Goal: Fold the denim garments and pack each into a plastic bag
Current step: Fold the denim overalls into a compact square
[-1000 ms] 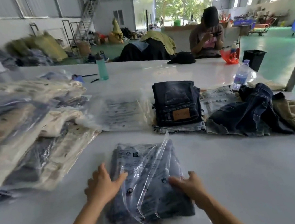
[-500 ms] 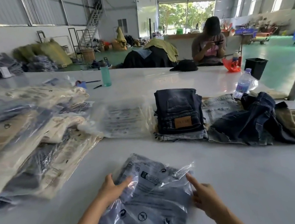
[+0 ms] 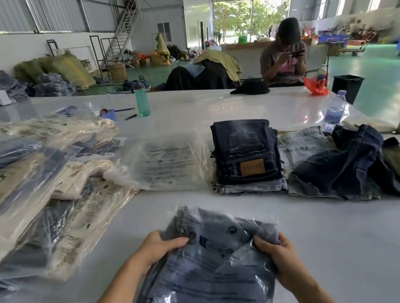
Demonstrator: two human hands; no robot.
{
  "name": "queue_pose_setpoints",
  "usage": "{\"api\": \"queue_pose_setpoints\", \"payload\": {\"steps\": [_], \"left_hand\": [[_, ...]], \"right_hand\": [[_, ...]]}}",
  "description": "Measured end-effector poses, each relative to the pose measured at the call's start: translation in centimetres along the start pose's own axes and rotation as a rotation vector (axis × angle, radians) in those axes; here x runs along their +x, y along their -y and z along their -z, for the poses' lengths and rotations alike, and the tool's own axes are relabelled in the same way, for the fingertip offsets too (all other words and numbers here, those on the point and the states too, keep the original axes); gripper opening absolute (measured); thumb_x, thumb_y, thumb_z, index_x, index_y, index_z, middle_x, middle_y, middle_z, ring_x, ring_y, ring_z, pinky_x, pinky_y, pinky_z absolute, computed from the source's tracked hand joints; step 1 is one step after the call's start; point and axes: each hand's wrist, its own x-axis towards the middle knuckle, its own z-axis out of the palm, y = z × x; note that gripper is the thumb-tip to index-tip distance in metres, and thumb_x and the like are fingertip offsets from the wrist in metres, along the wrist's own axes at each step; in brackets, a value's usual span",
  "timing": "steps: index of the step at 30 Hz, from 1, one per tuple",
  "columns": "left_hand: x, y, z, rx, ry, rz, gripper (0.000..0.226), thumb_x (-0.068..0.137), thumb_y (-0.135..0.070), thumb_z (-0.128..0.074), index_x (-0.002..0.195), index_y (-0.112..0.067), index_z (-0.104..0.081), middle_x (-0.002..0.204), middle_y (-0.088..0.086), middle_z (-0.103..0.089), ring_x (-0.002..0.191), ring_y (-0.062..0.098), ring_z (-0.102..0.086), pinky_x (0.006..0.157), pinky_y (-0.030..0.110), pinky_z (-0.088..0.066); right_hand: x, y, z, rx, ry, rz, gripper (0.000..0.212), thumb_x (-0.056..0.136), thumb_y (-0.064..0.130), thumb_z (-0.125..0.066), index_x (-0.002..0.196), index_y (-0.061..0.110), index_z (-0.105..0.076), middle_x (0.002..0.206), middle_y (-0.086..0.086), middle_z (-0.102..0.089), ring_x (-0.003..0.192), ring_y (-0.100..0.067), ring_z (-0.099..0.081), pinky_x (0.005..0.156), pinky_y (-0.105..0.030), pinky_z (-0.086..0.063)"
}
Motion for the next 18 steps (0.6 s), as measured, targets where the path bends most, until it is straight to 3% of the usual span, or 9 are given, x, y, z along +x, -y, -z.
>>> {"api": "queue_pose_setpoints", "payload": {"steps": [1,3,6,8,9,12,14,16,18], "left_hand": [[0.1,-0.3,-0.1,-0.049,-0.022,-0.036,0.025,0.064,-0.024,-0.085,0.079,-0.009,-0.073,0.081,0.010,-0.074,0.084,0.030,-0.068,0.068,0.027,-0.054],[0.8,-0.9,0.0,-0.172,-0.076,-0.072,0.022,0.066,-0.017,-0.082,0.080,-0.003,-0.072,0.092,0.024,-0.071,0.078,0.029,-0.067,0.066,0.027,-0.053],[1.8,-1.0,0.9,0.170,-0.325,-0.038,0.061,0.078,-0.030,-0.077,0.121,0.004,-0.051,0.125,0.025,-0.056,0.103,0.027,-0.058,0.085,0.031,-0.046],[1.4,-0.7,1.4,0.364,-0.327,0.063,0.087,0.079,-0.052,-0.069,0.139,0.000,-0.033,0.143,0.017,-0.041,0.125,0.029,-0.047,0.098,0.033,-0.039],[1.0,-0.3,1.4,0.414,-0.270,0.127,0.101,0.074,-0.064,-0.064,0.143,0.000,-0.027,0.148,0.016,-0.035,0.130,0.029,-0.043,0.100,0.032,-0.038],[-0.1,1.2,0.8,0.520,-0.095,0.244,0.125,0.051,-0.086,-0.057,0.139,0.001,-0.037,0.143,0.017,-0.043,0.123,0.027,-0.050,0.093,0.030,-0.043],[-0.3,2.0,-0.1,0.530,0.009,0.237,0.107,0.044,-0.079,-0.071,0.121,-0.007,-0.057,0.126,0.011,-0.057,0.103,0.019,-0.059,0.082,0.024,-0.047],[-0.6,1.7,-1.0,0.501,0.058,0.224,0.071,0.048,-0.058,-0.086,0.100,-0.015,-0.065,0.115,0.005,-0.065,0.091,0.014,-0.063,0.071,0.021,-0.049],[-0.6,1.4,-1.7,0.573,0.016,0.207,0.069,0.056,-0.040,-0.089,0.111,-0.010,-0.061,0.120,0.008,-0.062,0.103,0.019,-0.061,0.083,0.027,-0.051]], "right_hand": [[0.2,0.5,0.3,0.041,0.013,0.000,0.025,0.071,-0.003,-0.067,0.095,-0.001,-0.064,0.077,-0.017,-0.071,0.064,-0.026,-0.069,0.054,-0.031,-0.057],[0.6,1.5,0.5,0.033,0.004,-0.002,0.021,0.072,0.007,-0.068,0.091,0.000,-0.066,0.068,-0.013,-0.067,0.055,-0.022,-0.064,0.048,-0.027,-0.054],[1.4,1.5,1.9,-0.372,-0.175,-0.023,0.034,0.087,0.027,-0.066,0.104,-0.002,-0.060,0.072,-0.010,-0.059,0.061,-0.022,-0.055,0.052,-0.029,-0.050],[1.0,1.1,3.2,-0.582,-0.316,-0.057,0.059,0.085,0.037,-0.068,0.124,-0.002,-0.047,0.090,-0.015,-0.060,0.078,-0.029,-0.061,0.070,-0.040,-0.053],[0.1,1.0,3.9,-0.603,-0.363,-0.089,0.065,0.080,0.042,-0.072,0.122,-0.001,-0.047,0.088,-0.015,-0.060,0.075,-0.028,-0.063,0.069,-0.042,-0.054],[-3.9,0.6,5.5,-0.578,-0.358,-0.238,0.053,0.061,0.054,-0.078,0.069,0.008,-0.054,0.053,-0.006,-0.053,0.042,-0.020,-0.048,0.047,-0.029,-0.043],[-5.7,-0.6,5.1,-0.614,-0.232,-0.337,0.050,0.065,0.047,-0.081,0.058,0.000,-0.063,0.054,-0.011,-0.064,0.046,-0.022,-0.056,0.051,-0.028,-0.049],[-6.5,-1.6,3.5,-0.632,-0.117,-0.301,0.044,0.068,0.033,-0.084,0.083,-0.006,-0.070,0.079,-0.022,-0.072,0.070,-0.025,-0.068,0.072,-0.035,-0.058],[-6.7,-1.8,2.0,-0.578,-0.103,-0.242,0.052,0.068,0.010,-0.084,0.111,-0.003,-0.057,0.096,-0.027,-0.069,0.084,-0.033,-0.068,0.080,-0.047,-0.055]]}}
